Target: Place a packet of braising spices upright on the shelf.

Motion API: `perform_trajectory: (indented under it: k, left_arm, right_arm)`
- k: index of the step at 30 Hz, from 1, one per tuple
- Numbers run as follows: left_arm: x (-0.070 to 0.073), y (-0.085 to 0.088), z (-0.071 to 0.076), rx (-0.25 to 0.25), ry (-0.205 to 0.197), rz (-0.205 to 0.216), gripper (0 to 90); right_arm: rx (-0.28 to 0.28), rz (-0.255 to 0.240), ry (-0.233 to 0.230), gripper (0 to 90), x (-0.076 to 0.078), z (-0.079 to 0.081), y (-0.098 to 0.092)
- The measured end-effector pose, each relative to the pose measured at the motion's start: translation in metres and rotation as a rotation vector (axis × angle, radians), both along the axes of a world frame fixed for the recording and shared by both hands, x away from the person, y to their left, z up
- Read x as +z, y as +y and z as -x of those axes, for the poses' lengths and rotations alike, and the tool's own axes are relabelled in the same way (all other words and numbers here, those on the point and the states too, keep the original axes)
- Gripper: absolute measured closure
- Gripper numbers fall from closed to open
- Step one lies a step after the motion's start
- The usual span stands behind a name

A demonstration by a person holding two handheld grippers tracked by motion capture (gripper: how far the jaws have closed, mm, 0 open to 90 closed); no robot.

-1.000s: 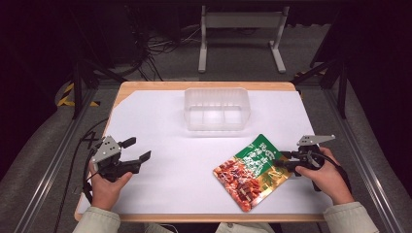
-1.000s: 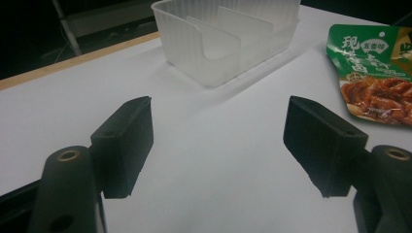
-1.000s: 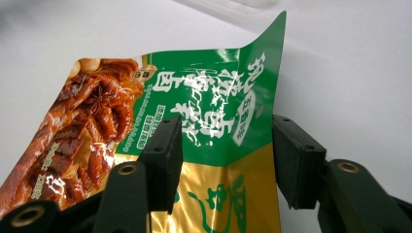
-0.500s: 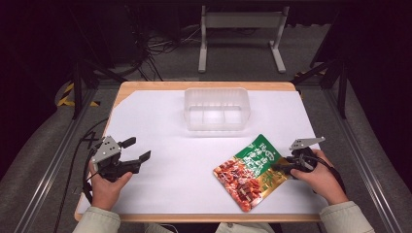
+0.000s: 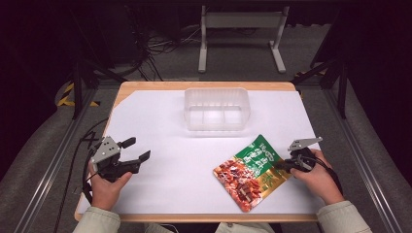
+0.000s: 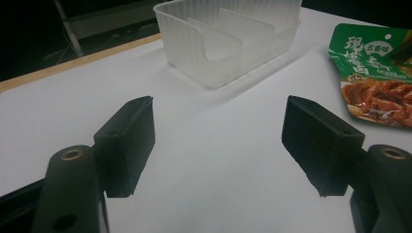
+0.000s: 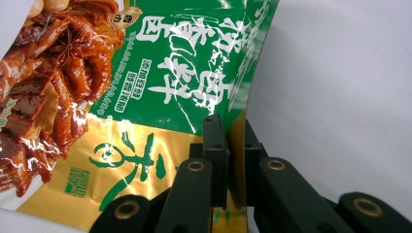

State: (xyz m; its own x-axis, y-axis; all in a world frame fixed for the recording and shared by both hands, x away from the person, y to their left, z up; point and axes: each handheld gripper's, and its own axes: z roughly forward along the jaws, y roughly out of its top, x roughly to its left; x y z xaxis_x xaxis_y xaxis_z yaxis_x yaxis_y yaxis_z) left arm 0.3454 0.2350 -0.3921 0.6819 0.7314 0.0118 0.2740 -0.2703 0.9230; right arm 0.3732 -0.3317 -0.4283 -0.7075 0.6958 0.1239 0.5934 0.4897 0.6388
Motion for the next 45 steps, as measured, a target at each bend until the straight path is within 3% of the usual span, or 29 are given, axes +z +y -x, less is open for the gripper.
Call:
perform_trajectory:
  k: [8, 24, 25, 26, 45]
  left_arm:
    - [0.0, 0.0, 0.001, 0.005, 0.001, 0.007, 29.0]
    - [0.001, 0.001, 0.002, 0.015, -0.003, 0.006, 29.7]
    - [0.001, 0.001, 0.002, 0.016, -0.003, 0.004, 29.7]
    - [0.001, 0.0, 0.002, 0.023, 0.0, 0.004, 29.8]
    - [0.001, 0.001, 0.001, 0.043, 0.005, -0.002, 31.5]
  right_arm:
    - [-0.044, -0.078, 0.029, 90.0, 0.01, 0.002, -0.005]
    - [-0.015, -0.152, -0.042, 90.0, 0.057, 0.017, 0.002]
    - [-0.019, -0.217, -0.03, 90.0, 0.068, 0.021, 0.003]
    - [-0.014, -0.228, -0.035, 90.0, 0.072, 0.023, 0.004]
    - [0.085, -0.281, -0.128, 90.0, 0.136, 0.04, 0.033]
